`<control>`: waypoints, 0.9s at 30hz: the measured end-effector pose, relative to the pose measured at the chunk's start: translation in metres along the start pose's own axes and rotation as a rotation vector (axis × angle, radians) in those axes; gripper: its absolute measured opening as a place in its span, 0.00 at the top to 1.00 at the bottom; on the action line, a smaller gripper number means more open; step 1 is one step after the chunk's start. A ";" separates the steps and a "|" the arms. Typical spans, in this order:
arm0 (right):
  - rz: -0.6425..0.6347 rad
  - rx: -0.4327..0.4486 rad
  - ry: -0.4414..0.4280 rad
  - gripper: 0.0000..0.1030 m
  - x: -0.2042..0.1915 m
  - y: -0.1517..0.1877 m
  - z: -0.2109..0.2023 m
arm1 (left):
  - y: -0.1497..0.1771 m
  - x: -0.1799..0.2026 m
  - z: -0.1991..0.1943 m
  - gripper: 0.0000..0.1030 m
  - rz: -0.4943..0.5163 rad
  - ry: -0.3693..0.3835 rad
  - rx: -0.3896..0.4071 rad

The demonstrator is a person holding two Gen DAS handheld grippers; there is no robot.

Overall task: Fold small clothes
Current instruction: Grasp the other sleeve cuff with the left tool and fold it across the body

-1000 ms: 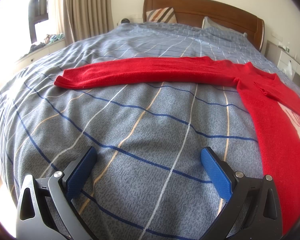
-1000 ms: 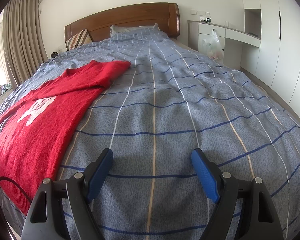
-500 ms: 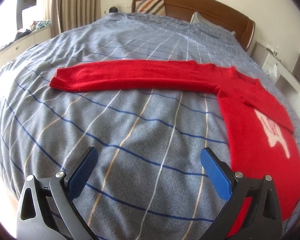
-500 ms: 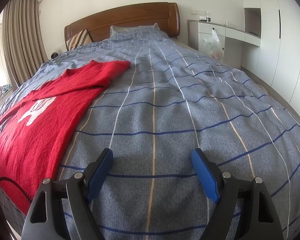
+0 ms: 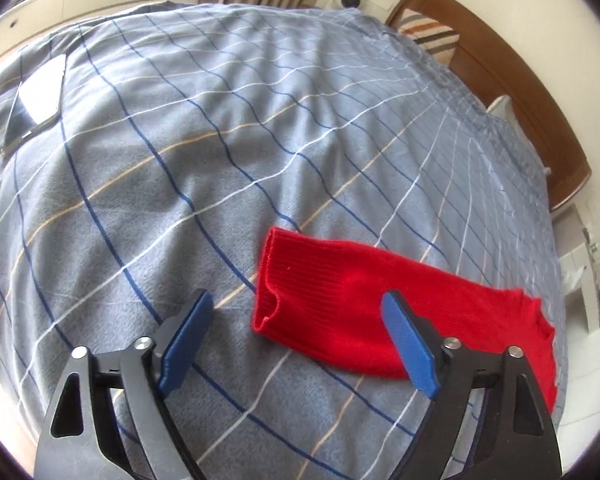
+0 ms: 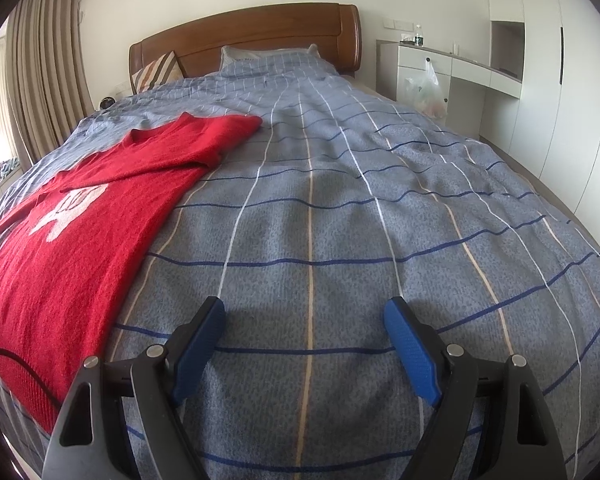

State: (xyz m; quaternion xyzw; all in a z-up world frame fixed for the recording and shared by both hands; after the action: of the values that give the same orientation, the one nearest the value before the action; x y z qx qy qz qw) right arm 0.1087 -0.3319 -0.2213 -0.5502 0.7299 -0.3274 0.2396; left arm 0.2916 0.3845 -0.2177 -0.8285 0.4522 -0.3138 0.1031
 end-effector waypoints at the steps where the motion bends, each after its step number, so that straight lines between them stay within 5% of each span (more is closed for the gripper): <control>1: -0.003 -0.001 0.002 0.20 0.000 0.000 0.000 | 0.002 0.000 0.005 0.28 0.005 0.002 -0.014; 3: -0.007 -0.001 0.006 0.19 -0.001 0.001 0.001 | 0.005 0.006 0.016 0.41 0.036 -0.018 -0.031; 5: -0.010 -0.002 0.008 0.19 0.000 0.001 0.000 | 0.005 0.005 0.020 0.95 0.090 -0.098 -0.020; 10: -0.002 -0.004 0.000 0.19 0.000 0.000 0.000 | -0.016 0.048 -0.013 0.97 0.208 -0.112 0.094; 16: 0.009 -0.012 -0.015 0.18 0.001 -0.001 0.003 | -0.013 0.242 -0.066 0.97 0.552 0.081 0.158; 22: 0.026 -0.012 -0.028 0.19 0.003 -0.001 0.000 | 0.067 0.426 -0.081 0.97 0.779 0.339 0.109; 27: 0.023 -0.012 -0.032 0.18 0.002 -0.001 0.000 | 0.163 0.497 -0.047 0.90 0.882 0.437 0.002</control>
State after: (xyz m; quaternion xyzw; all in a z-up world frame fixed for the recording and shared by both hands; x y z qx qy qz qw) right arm 0.1088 -0.3340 -0.2212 -0.5483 0.7341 -0.3116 0.2517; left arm 0.3469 -0.1077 -0.0426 -0.4727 0.7706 -0.4073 0.1297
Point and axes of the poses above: each gripper's, at about its wrist camera, not at the fingertips, and z roughly the way its jaws point, x to its right, y to its underside, the point moved 10 cm from there along z, roughly the way its jaws point, and after that the axes turned 3 degrees about y, right-handed, at the moved point
